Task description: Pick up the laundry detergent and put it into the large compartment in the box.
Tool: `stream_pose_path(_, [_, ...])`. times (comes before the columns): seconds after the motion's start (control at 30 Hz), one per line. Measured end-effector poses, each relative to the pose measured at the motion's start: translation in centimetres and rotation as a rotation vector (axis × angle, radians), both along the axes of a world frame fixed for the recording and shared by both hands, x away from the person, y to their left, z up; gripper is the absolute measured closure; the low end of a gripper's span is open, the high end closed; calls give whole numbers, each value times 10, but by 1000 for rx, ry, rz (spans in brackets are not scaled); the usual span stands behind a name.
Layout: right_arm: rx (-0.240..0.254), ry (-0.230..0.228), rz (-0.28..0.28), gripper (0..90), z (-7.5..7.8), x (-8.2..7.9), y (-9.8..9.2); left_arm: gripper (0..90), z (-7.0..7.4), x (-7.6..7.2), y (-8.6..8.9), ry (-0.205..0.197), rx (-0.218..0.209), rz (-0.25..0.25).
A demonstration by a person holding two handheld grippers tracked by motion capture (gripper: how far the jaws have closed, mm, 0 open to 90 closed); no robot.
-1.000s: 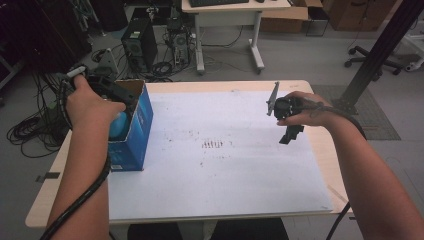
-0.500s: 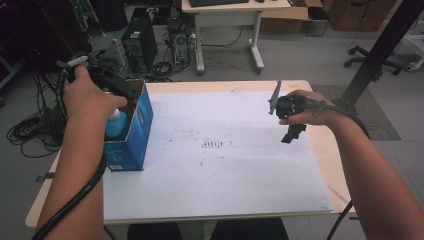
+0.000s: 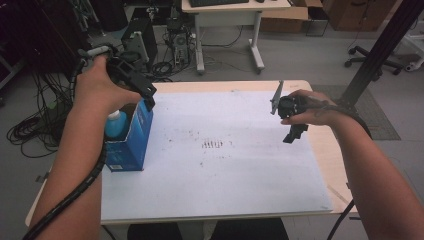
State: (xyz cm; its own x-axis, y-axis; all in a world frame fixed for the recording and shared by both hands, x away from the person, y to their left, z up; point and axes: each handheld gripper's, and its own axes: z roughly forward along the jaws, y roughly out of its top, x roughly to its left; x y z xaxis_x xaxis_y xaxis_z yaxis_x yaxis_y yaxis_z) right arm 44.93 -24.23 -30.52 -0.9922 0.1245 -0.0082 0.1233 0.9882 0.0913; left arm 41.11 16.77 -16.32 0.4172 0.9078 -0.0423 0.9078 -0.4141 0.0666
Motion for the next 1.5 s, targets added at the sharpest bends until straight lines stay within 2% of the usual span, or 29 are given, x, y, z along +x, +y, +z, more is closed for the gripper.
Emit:
stream_pose_path(0.13, [-1,-2,-2,56,0,0,-1,2,-3,0,-14,37,-33,-99])
stream_pose_path(0.23, [1,-4,-6,56,0,-1,-3,2,-7,0,-23,45,-5,-153])
stream_pose_path(0.37, [1,-8,0,56,2,-4,-2,2,-12,2,-34,53,10,-240])
stream_pose_path(0.5, [0,-13,2,56,4,-5,-2,2,-19,3,-47,87,-70,-352])
stream_pose_path(0.63, [-6,-20,12,56,6,-7,1,2,-25,4,-57,95,-123,-436])
stream_pose_path(0.77, [-10,-21,22,55,6,-9,3,2,-29,4,-63,90,-142,-490])
stream_pose_path(0.93, [-15,-18,20,56,4,-8,5,2,-34,1,-70,56,-165,-568])
stream_pose_path(1.0, [-18,-14,19,56,2,-8,6,2,-37,-1,-73,42,-159,-609])
stream_pose_path(1.23, [-14,-11,21,56,0,-7,8,2,-43,-3,-81,50,-138,-652])
stream_pose_path(1.5, [-13,-10,17,56,0,-4,7,2,-45,-1,-82,45,-139,-652])
